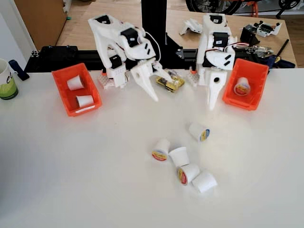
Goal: Sort the coffee pods, blue into left, red into right
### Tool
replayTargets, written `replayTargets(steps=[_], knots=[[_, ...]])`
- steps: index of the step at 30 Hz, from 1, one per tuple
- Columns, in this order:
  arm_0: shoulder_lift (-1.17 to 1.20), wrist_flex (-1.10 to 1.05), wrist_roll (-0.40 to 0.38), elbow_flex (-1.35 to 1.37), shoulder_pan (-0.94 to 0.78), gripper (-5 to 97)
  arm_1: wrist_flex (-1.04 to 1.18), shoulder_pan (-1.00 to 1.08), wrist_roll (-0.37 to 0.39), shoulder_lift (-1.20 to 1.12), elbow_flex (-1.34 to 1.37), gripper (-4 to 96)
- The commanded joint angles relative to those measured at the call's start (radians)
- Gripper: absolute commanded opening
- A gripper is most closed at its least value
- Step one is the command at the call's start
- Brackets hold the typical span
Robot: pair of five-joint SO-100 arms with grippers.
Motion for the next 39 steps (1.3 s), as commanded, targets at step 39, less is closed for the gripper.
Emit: replayTargets(steps=[39], knots=[[-0.922, -1.092, 0.161, -0.094, -0.133, 36, 0.305, -0.130, -0.129, 0.181, -0.291, 17.2]])
